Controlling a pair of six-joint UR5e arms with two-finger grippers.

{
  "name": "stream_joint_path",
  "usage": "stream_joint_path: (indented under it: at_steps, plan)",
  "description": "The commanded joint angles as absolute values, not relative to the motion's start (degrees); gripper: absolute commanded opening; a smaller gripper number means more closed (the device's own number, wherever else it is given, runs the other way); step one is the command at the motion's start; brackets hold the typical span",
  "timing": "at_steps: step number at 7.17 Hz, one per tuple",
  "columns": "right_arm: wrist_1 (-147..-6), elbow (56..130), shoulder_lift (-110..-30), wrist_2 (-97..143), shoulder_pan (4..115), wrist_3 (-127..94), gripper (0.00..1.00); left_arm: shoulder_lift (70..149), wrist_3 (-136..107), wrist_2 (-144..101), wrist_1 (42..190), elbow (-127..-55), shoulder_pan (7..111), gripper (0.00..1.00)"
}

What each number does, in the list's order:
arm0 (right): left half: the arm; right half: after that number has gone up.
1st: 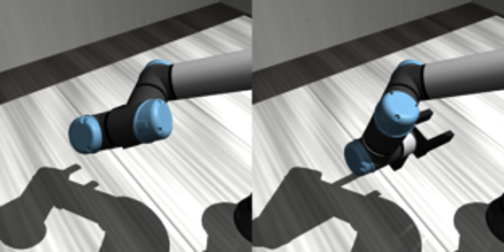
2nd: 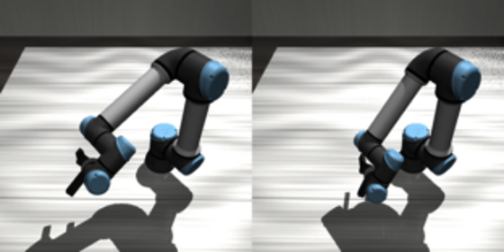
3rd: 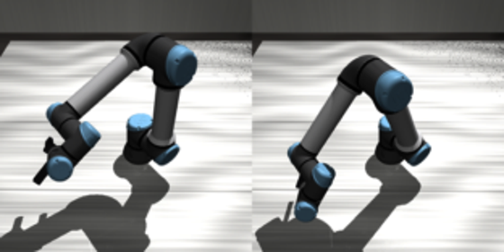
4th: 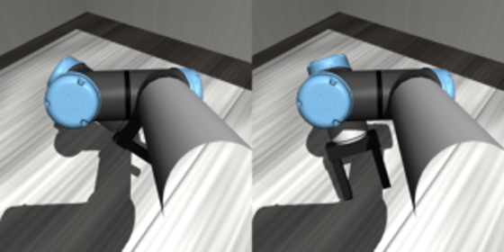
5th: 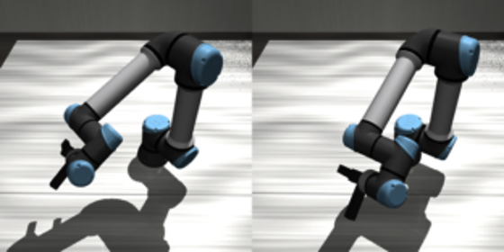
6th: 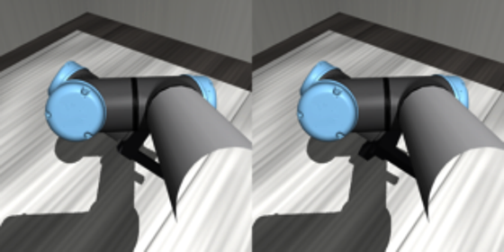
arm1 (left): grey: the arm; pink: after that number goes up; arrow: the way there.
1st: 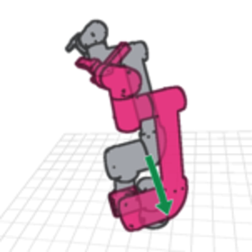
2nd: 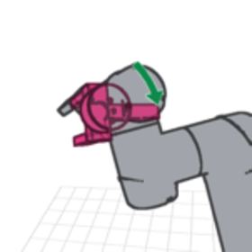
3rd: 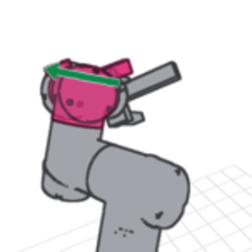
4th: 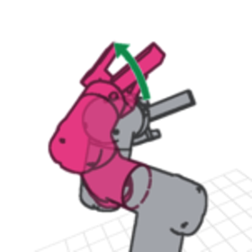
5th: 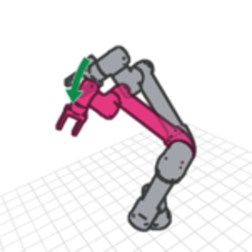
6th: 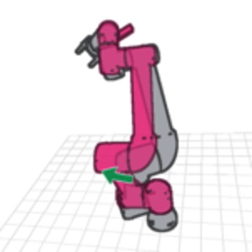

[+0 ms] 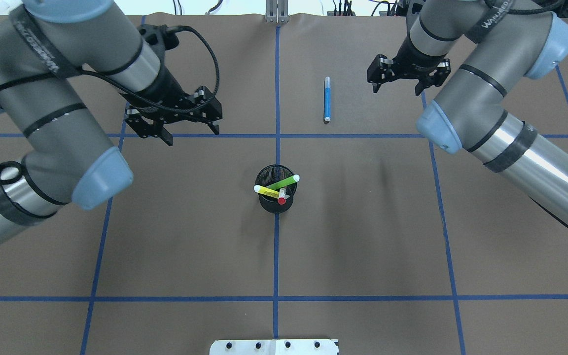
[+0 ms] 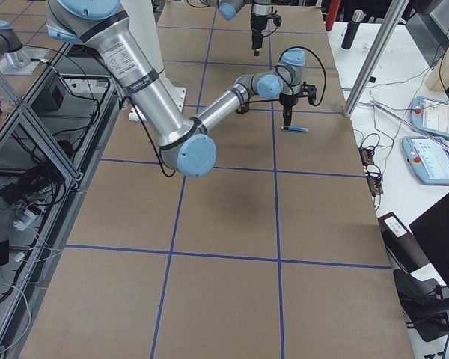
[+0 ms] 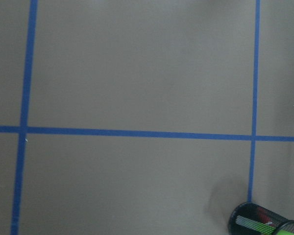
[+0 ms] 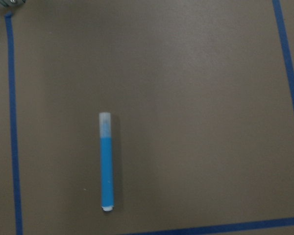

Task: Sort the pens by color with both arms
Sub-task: 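Lower the left gripper into the cup and grasp the red-capped marker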

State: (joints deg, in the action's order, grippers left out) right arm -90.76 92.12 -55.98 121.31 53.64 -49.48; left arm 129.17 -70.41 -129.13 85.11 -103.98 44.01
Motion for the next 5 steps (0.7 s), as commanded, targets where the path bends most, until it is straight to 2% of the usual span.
stream_joint_path:
  at_steps: [1, 2, 3, 4, 5]
  plan:
    - [-92.02, 97.29, -61.43, 121.99, 54.32, -44.65, 0.99, 132.97, -76.45, -124.99, 83.41, -102.93, 35.11, 1.00]
    - [-92.02, 97.29, -61.35, 121.99, 54.32, -44.74, 0.99, 134.98, -76.20, -124.20, 83.50, -100.22, 33.50, 1.00]
    - [-92.02, 97.29, -61.43, 121.99, 54.32, -44.74, 0.99, 139.87, -76.03, -124.10, 83.41, -94.10, 32.27, 0.98]
    - [-92.02, 97.38, -61.44, 121.99, 54.32, -44.74, 0.99, 143.14, -75.85, -124.10, 83.58, -88.91, 31.65, 0.90]
    - [-92.02, 97.38, -61.44, 121.91, 54.32, -44.74, 0.99, 144.65, -75.59, -124.10, 83.67, -86.42, 31.38, 0.72]
